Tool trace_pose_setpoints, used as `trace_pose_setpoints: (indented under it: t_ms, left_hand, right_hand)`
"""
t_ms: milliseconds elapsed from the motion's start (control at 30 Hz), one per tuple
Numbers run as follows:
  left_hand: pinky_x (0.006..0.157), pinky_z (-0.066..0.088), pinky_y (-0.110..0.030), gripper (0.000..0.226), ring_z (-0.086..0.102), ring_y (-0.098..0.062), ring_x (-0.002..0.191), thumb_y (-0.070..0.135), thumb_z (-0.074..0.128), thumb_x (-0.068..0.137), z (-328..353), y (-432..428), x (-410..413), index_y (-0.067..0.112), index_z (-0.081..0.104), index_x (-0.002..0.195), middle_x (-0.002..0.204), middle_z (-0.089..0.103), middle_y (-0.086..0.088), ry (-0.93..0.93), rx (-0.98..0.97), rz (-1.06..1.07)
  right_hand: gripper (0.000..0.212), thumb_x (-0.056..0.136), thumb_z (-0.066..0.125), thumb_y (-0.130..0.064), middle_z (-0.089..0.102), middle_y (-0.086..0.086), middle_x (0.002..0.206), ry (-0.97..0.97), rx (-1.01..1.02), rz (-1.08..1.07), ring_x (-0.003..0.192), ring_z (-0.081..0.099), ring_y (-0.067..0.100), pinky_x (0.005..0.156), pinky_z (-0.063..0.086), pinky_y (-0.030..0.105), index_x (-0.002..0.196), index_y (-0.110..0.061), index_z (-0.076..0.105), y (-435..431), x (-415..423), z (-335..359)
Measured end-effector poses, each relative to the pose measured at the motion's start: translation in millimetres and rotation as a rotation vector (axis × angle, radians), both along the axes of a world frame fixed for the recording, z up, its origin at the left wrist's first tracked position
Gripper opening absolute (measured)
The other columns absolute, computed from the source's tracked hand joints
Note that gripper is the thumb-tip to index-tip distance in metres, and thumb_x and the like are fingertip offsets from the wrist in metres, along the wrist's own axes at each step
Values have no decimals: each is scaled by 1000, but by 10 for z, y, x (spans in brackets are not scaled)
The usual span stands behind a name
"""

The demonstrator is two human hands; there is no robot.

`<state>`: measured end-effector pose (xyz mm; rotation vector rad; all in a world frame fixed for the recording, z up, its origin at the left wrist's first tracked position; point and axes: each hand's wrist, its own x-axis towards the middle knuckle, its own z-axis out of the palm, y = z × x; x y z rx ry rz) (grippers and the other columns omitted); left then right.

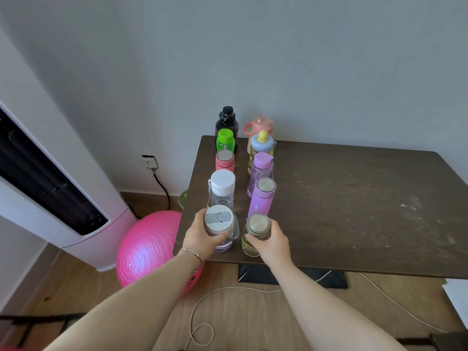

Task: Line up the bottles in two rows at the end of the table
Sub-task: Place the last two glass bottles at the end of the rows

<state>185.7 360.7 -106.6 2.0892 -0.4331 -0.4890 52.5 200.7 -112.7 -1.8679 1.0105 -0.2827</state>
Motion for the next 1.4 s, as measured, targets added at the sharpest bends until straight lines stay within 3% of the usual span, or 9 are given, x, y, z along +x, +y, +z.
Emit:
trace_pose_setpoints:
  t_ms: [467, 867, 1133, 1400]
  left_hand:
    - [92, 49, -30, 83, 54, -11, 104, 41, 84, 69, 84, -88, -17, 29, 37, 136, 116, 54, 12, -10, 1, -31]
    - [88, 46, -26, 82, 55, -14, 104, 36, 85, 70, 188, -133, -6, 25, 35, 136, 116, 53, 8, 34, 25, -40]
    - [97, 47, -32, 89, 49, -12, 110, 35, 83, 73, 232, -147, -43, 23, 29, 143, 126, 48, 5, 54, 46, -45]
    - [99, 46, -37, 89, 49, -23, 125, 50, 74, 78, 314, -126, -79, 21, 27, 147, 145, 41, -4, -115, 204, -93]
  right_hand:
    - [69, 70, 87, -38, 63, -8, 120, 24, 30, 28, 108, 58, 14, 89, 49, 30, 128, -31, 50, -165, -37, 12]
    - [70, 70, 87, -36, 61, -7, 121, 29, 37, 71, 108, 57, 14, 92, 49, 32, 127, -30, 47, -207, -24, 10]
    - [79, 72, 86, -34, 57, -3, 130, 61, 41, 107, 119, 55, 20, 96, 48, 35, 136, -27, 39, -220, 0, 61]
    - [72, 75, 84, -32, 56, -8, 125, 43, -17, 120, 112, 55, 13, 91, 51, 32, 134, -29, 42, -196, -5, 205]
